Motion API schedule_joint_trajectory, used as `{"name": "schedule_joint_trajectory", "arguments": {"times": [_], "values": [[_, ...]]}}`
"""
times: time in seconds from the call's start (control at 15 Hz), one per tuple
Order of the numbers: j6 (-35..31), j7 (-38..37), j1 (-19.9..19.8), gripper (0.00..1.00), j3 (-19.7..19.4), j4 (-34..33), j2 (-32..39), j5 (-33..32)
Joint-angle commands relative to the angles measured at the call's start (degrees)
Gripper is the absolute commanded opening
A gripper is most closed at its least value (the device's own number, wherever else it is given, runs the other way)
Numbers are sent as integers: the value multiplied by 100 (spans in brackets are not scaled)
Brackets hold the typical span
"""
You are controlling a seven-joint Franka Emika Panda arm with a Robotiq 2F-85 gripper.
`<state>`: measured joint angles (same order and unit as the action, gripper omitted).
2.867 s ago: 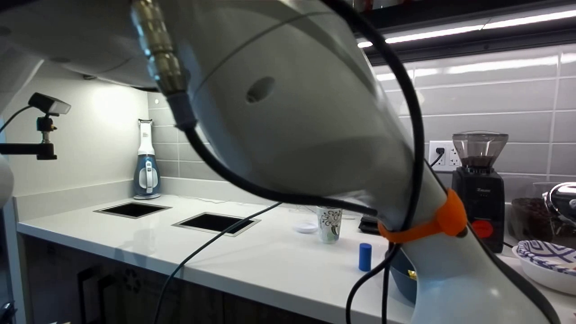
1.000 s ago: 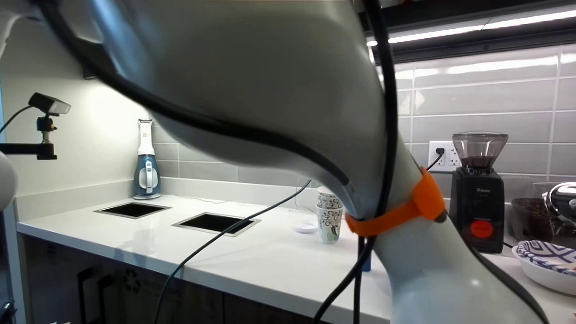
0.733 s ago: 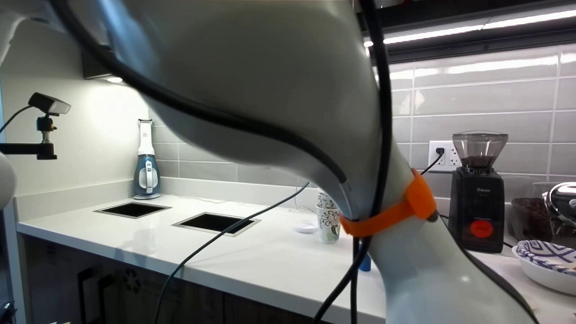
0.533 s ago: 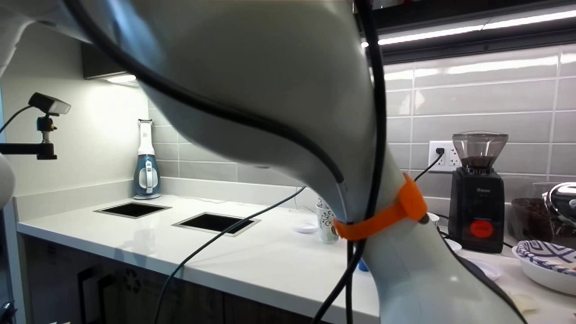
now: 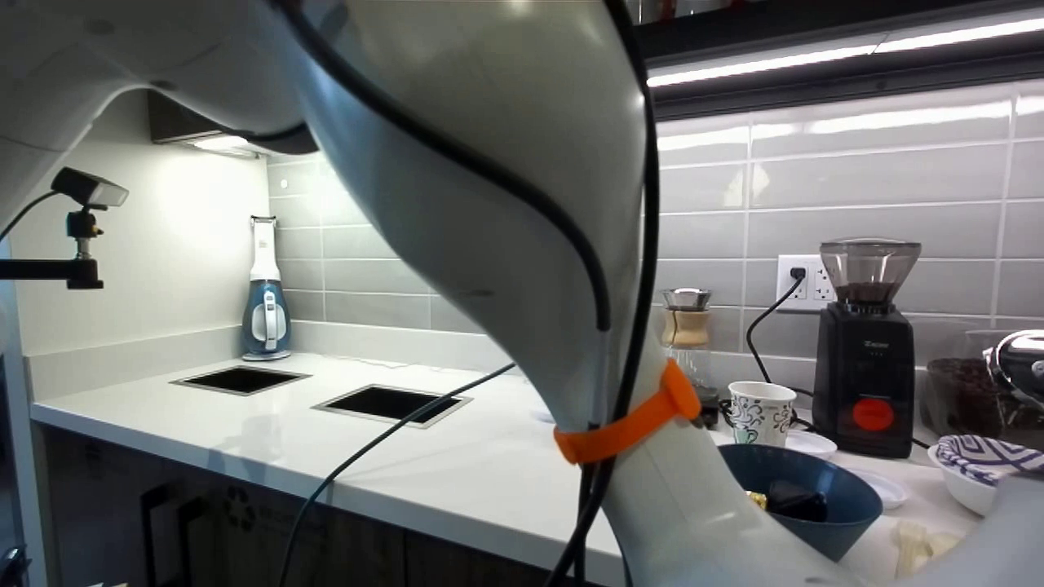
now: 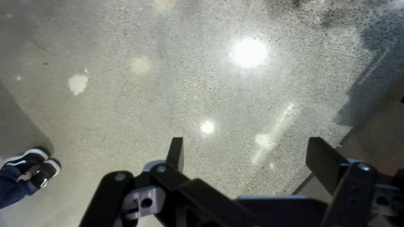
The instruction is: Open the right drawer fully
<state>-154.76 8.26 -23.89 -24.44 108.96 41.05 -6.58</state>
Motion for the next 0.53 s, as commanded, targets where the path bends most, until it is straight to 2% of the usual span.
{"name": "schedule_joint_trajectory", "arguments": {"times": [0.0,0.47], "values": [[-47,-538,571,100,-469,-178,206,-667],[522,-885,1258,100,-960,-297,106,-1499]]}}
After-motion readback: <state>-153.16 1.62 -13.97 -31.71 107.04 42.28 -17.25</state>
